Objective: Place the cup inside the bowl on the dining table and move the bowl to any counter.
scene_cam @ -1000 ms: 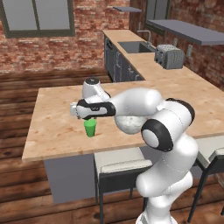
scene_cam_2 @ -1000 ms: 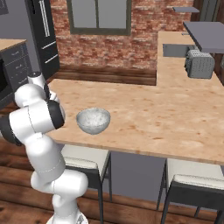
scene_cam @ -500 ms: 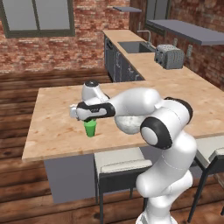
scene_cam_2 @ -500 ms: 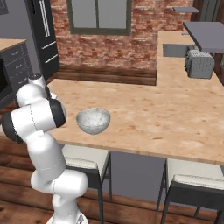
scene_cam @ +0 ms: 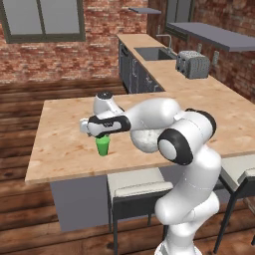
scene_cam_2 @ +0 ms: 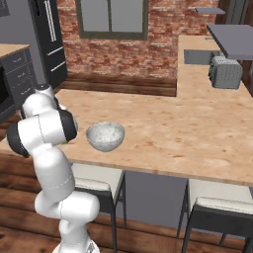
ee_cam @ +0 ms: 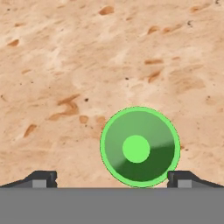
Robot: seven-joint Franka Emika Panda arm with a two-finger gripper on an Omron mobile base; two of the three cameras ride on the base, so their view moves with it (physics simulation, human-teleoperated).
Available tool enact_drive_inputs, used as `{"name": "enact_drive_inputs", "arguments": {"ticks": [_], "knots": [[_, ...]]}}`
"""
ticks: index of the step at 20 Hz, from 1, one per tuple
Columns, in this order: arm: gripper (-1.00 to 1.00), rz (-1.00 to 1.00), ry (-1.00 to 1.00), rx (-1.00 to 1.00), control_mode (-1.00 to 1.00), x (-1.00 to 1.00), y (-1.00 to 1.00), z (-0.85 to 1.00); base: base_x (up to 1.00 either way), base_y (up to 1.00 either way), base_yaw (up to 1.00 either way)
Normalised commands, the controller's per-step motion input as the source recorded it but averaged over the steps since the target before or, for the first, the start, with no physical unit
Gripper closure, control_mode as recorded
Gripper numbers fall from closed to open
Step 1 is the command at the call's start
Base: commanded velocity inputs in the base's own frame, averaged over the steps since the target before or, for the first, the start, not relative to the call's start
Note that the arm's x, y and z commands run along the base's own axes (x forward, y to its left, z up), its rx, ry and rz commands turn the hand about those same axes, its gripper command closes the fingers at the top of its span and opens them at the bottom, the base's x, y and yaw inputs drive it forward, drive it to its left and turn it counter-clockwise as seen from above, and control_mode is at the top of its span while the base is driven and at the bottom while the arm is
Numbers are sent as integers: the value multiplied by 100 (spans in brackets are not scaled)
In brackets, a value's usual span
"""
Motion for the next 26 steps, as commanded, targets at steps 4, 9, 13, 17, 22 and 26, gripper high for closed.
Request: {"name": "enact_drive_inputs", "arguments": {"ticks": [4,9,13,17,22,26], "knots": [[-100,0,0,0,-100,4,0,-1,0,0,0],[-100,0,0,0,-100,0,11,-3,0,0,0],[-100,0,0,0,-100,0,17,0,0,0,0],[-100,0,0,0,-100,0,14,-8,0,0,0],[-100,0,0,0,-100,0,1,-19,0,0,0],[-100,0,0,0,-100,0,0,-15,0,0,0]]}}
